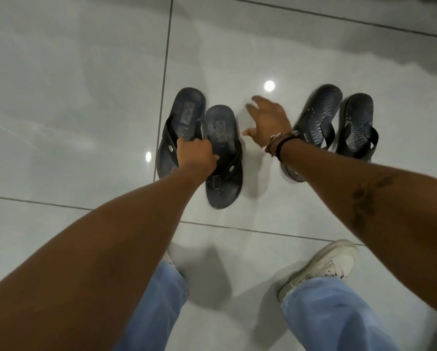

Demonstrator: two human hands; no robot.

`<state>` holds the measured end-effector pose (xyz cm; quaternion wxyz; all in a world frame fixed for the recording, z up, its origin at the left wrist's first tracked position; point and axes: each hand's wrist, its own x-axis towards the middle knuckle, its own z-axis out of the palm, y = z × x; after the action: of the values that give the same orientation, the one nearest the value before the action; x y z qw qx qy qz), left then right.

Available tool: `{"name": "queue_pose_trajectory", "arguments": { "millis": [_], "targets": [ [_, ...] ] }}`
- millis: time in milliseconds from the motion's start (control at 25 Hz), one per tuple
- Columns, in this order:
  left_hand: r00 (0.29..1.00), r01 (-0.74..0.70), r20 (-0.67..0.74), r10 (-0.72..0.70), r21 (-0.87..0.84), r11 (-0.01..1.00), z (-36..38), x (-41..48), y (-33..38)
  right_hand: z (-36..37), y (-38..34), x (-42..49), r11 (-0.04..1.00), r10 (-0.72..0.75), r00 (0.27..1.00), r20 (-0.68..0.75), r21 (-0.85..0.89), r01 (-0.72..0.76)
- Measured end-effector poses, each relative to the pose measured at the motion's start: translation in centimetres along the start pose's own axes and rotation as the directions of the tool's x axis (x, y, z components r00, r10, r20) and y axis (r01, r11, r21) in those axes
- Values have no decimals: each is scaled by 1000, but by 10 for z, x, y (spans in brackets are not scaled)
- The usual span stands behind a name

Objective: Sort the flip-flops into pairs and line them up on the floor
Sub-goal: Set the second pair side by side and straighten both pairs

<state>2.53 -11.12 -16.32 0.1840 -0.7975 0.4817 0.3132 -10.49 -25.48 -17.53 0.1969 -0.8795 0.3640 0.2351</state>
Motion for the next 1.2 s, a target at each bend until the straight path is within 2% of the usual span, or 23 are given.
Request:
{"name": "queue_pose_trajectory", "arguments": {
  "millis": [40, 120, 200, 280, 400, 480, 560, 680, 800, 960, 1200],
  "targets": [
    [999, 23, 27, -25, 76, 997, 5, -6, -1, -3, 12, 9, 997, 69, 994, 87, -32, -66],
    [996, 25, 82, -33, 98, 995, 9, -20, -4, -5, 11, 24, 993, 116, 964, 237, -8, -118],
    [994, 108, -16, -107, 122, 987, -10, 63, -2, -4, 28, 122, 974, 198, 961, 195, 69, -214],
    [991, 132, -16, -131, 88, 987, -13, 67, -6, -3, 21, 123, 958, 216, 951, 223, 140, -250],
    [995, 95, -43, -95, -1, 996, -2, 44, 12, 15, 41, 103, 958, 217, 963, 159, 155, -242],
    [993, 111, -15, -114, -116, 987, 5, 30, 11, 39, 51, 78, 959, 231, 948, 217, 113, -259],
    [986, 147, -53, -159, -189, 971, -11, 46, -8, 45, 50, 70, 943, 272, 923, 271, 115, -312],
    [960, 196, -169, -225, -168, 966, -81, 115, -52, 34, 41, 84, 920, 327, 898, 294, 120, -374],
    [955, 138, -243, -170, -144, 980, -131, 171, -80, 24, 36, 88, 902, 351, 874, 335, 131, -412],
    [960, 136, -238, -147, -62, 989, -152, 211, -80, 19, 35, 86, 899, 365, 858, 360, 104, -426],
    [963, 154, -216, -161, -47, 987, -151, 217, -75, 15, 33, 85, 905, 356, 855, 377, 87, -415]
  ]
}}
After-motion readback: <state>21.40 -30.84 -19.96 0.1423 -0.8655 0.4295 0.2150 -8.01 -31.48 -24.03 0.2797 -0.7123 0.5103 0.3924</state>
